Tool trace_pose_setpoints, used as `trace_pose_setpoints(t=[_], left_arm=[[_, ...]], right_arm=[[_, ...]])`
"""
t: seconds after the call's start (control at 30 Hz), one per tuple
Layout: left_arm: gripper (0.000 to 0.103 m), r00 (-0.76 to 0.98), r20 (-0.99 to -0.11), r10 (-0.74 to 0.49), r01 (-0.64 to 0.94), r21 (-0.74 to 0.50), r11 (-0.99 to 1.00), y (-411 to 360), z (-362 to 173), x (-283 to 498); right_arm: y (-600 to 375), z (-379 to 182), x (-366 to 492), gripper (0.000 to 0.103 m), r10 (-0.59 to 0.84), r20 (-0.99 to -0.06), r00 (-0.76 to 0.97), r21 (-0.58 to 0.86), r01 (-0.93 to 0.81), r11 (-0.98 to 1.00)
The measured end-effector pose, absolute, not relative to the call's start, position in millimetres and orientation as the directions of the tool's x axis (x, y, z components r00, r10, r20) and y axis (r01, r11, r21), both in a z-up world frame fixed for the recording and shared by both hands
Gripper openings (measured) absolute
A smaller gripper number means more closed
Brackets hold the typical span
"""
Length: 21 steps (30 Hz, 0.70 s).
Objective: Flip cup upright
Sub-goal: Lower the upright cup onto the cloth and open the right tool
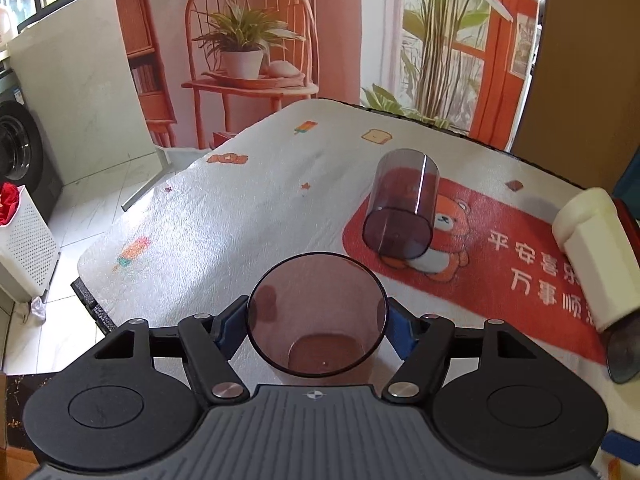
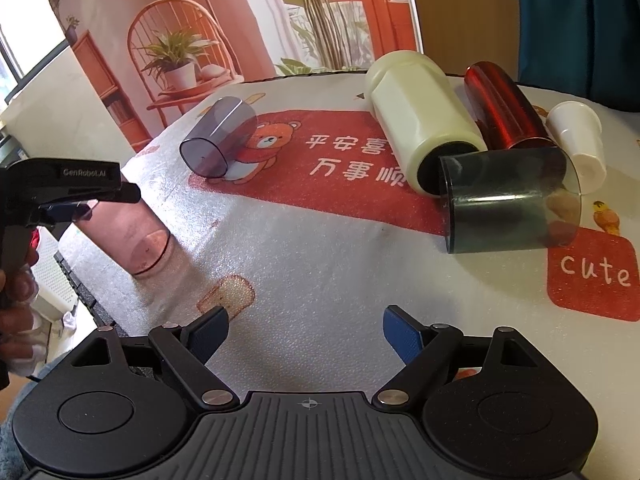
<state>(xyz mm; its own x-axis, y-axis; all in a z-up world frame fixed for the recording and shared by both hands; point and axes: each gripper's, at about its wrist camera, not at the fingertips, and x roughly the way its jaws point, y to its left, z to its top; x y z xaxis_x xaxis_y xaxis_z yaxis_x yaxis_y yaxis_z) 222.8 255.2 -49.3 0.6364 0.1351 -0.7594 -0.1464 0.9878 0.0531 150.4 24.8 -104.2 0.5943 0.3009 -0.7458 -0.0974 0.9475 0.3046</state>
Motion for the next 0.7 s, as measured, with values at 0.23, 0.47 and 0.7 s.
trace_pose_setpoints(t=[0.23, 0.47, 0.7], left_arm=[[0.076, 0.640, -0.760, 0.111, -0.109, 0.054, 0.993, 248.0, -45.6, 219.1], [0.098, 0.627, -0.775, 0.081, -0.064, 0.052, 0.997, 248.1, -32.3, 204.1], [0.099, 0.591, -0.805, 0.057, -0.009, 0.064, 0.998, 261.1, -12.9, 175.5]], right_arm=[[23.7, -102.9, 149.8, 0.082, 0.296, -0.746, 0.597, 0.305, -0.090, 0.948], [23.3, -90.6, 145.7, 0.093, 0.277, -0.736, 0.618, 0.286, -0.086, 0.954], [24.2, -59.8, 136.9, 0.103, 0.243, -0.701, 0.670, 0.256, -0.082, 0.963]])
